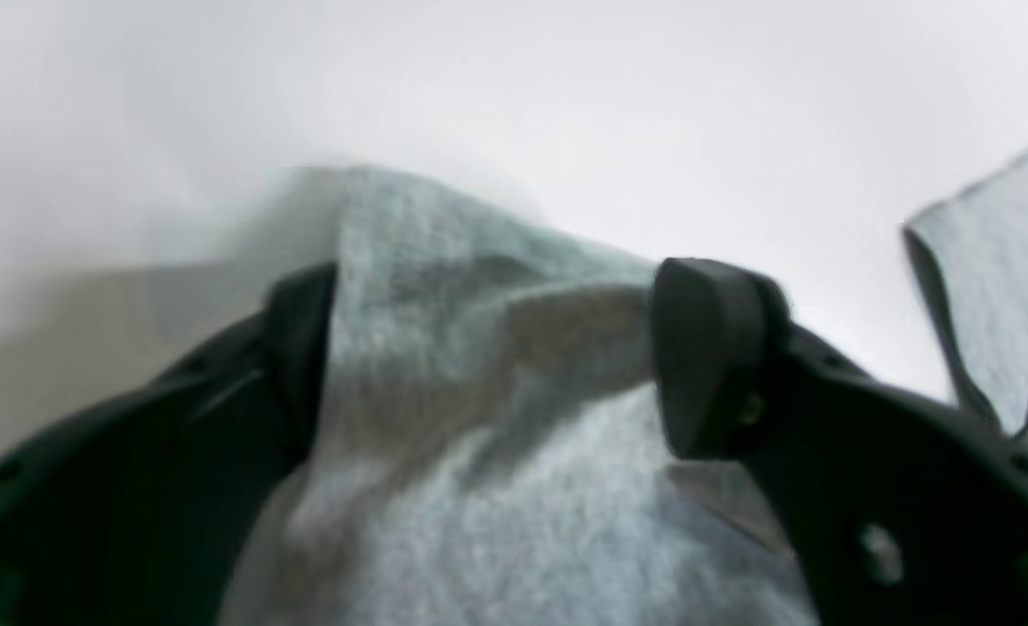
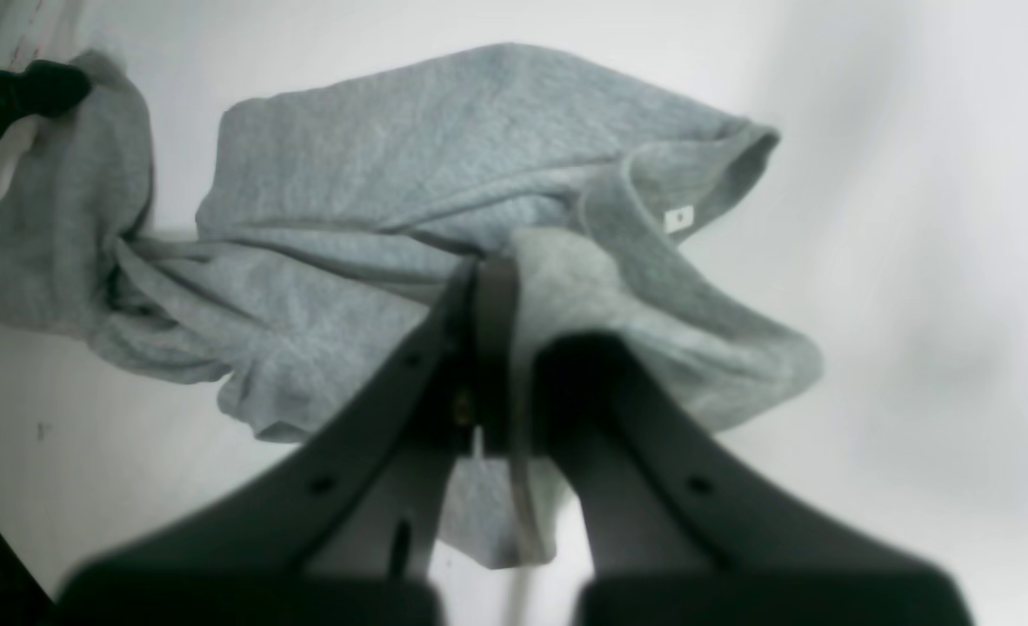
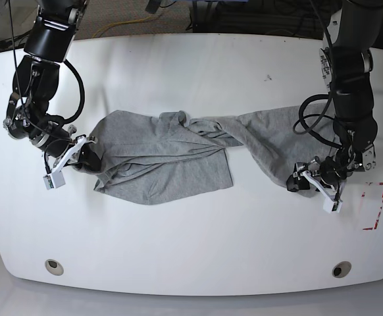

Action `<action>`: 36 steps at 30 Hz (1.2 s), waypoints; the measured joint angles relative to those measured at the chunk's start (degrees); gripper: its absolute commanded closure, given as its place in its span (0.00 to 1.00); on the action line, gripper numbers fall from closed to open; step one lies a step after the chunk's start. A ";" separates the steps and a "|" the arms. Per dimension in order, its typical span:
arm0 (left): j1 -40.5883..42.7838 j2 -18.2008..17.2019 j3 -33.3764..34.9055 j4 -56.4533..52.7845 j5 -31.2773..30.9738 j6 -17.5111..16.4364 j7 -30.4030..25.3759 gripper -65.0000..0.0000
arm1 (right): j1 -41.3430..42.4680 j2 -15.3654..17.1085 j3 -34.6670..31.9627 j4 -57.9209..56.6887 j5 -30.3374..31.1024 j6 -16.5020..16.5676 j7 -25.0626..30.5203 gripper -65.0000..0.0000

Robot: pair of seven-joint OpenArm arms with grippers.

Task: Fold the T-shirt properly
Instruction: 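Lift and stretch the shirt with both grippers, then lay it down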

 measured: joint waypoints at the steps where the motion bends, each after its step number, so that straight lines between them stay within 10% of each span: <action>1: 0.00 0.09 -0.02 -0.02 0.07 0.04 0.04 0.63 | 0.00 -0.22 0.02 0.00 0.00 0.00 -0.02 1.00; 6: 0.37 0.48 -0.13 -0.35 0.28 0.48 -1.05 0.97 | 0.02 -0.94 -0.02 0.00 0.04 0.02 -0.09 1.00; 15: 1.97 0.66 -0.11 4.74 1.75 0.50 1.22 0.98 | 0.79 -0.79 0.00 0.00 -3.89 0.02 -0.24 1.00; 36: 9.40 0.33 -11.80 54.07 1.79 0.48 29.46 0.98 | 20.20 -0.33 -0.57 -1.36 -15.15 0.50 -0.42 1.00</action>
